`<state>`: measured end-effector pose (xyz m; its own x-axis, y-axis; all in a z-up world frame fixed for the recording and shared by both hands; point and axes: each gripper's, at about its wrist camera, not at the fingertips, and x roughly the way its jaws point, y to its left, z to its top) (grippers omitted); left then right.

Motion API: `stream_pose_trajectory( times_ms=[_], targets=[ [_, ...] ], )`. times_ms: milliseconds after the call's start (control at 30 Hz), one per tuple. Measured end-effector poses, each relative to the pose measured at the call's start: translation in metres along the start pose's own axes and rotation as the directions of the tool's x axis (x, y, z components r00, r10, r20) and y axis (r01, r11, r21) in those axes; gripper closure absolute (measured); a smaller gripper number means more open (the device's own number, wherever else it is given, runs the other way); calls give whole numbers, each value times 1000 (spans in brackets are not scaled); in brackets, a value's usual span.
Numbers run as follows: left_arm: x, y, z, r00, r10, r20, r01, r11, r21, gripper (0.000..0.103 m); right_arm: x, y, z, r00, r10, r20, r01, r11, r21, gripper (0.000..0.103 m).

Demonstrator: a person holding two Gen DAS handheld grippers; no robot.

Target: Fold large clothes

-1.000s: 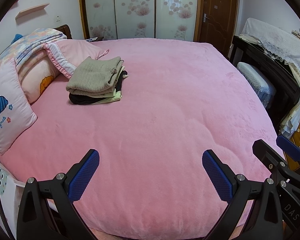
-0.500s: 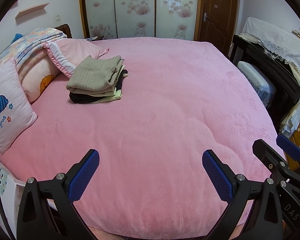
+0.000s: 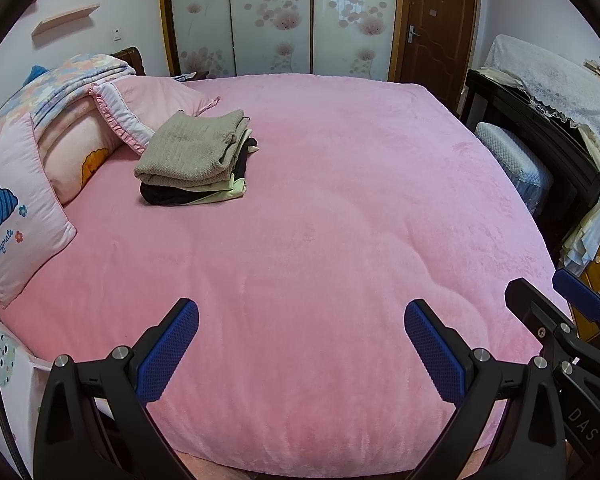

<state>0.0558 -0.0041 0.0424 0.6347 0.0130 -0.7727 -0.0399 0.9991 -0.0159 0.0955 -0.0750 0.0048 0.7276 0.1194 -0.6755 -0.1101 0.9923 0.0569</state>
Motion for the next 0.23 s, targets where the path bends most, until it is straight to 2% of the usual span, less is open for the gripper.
stream_pose_trajectory(
  times_ms=[233],
  targets=[
    [0, 2, -1, 1000, 0, -5, 0, 1000, -1, 1, 0, 1, 0, 1000, 2, -1, -2, 1000, 3, 33]
  ],
)
